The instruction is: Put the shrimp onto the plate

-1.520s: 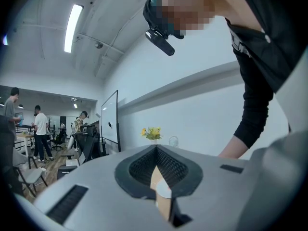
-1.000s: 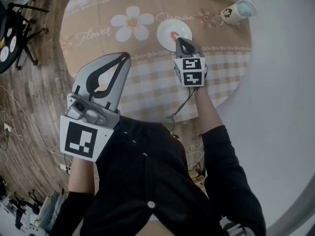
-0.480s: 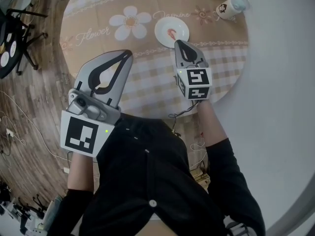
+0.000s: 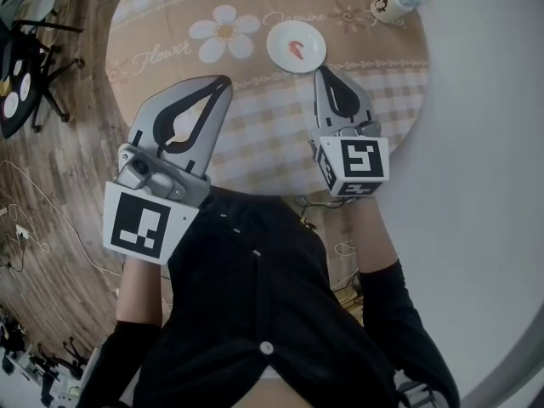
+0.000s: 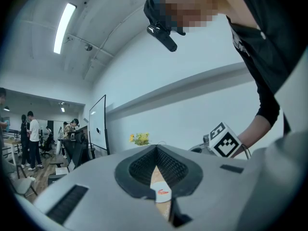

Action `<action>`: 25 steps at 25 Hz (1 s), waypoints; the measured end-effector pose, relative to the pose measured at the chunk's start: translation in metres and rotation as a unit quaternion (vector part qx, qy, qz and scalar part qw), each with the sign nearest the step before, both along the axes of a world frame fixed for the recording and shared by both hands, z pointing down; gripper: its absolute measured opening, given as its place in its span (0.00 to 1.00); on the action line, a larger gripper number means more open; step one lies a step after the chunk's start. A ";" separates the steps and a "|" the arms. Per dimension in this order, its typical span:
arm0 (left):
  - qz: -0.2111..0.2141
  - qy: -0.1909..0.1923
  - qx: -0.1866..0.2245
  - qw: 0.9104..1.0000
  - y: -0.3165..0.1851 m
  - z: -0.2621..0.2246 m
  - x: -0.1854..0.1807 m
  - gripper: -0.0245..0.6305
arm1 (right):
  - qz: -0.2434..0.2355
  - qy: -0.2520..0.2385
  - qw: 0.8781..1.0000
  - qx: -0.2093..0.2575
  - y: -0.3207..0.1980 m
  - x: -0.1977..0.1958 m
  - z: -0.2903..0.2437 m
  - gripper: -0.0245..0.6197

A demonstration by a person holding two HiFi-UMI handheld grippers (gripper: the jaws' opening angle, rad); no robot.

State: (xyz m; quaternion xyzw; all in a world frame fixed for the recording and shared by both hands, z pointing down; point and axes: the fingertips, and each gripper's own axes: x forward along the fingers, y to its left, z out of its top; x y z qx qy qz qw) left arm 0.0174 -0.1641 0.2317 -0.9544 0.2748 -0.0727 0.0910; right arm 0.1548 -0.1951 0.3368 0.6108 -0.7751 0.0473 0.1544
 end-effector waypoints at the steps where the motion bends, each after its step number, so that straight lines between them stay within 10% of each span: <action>1: 0.001 0.000 0.002 1.000 0.002 -0.001 0.000 0.04 | 0.001 -0.002 1.000 0.008 0.004 0.000 -0.008 0.04; 25: -0.008 0.014 0.022 1.000 0.021 -0.019 -0.013 0.04 | 0.021 0.031 0.990 0.136 0.055 -0.005 -0.125 0.04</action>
